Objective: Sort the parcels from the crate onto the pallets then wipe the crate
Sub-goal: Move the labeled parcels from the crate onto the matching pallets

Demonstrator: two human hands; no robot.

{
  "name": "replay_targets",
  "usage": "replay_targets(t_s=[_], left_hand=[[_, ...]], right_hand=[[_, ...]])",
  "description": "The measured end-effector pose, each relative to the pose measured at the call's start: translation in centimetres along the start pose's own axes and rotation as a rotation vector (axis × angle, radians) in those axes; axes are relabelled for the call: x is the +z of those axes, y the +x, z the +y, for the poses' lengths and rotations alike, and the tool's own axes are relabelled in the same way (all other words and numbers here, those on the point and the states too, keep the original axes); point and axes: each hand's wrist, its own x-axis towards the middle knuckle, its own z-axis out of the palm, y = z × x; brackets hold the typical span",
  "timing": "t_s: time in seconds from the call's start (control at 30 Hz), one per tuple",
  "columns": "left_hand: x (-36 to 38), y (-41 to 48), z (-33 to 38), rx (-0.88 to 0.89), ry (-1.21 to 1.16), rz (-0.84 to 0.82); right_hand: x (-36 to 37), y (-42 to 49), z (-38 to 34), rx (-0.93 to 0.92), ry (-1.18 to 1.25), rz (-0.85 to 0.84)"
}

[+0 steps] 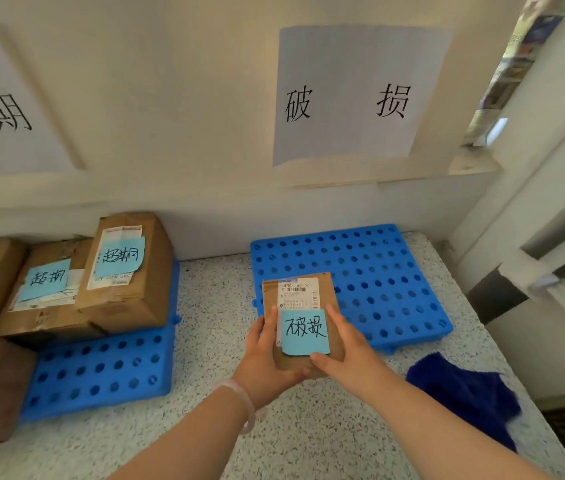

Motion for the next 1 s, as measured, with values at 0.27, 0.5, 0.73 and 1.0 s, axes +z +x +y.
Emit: replay_targets(t_s=[0.27,0.5,0.73,1.0], left_hand=[[-0.2,3.0,-2.4,-0.040,0.040,-0.002],[-1.0,4.0,-2.0,-0.055,0.060,0.019],[0.0,0.1,-2.8,0.220,0.445,0.159],[0.9,-1.3,-2.8,0.186,0.705,0.004]], right_hand=[[1.3,4.0,1.2,0.010,-0.031,-0.053],[1.1,5.1,0.6,0.021,-0.099,-0.046],[2.3,1.3,2.5,-0.269,-0.555,0.120],[4.1,1.2,3.3,-0.348,-0.813,0.107]])
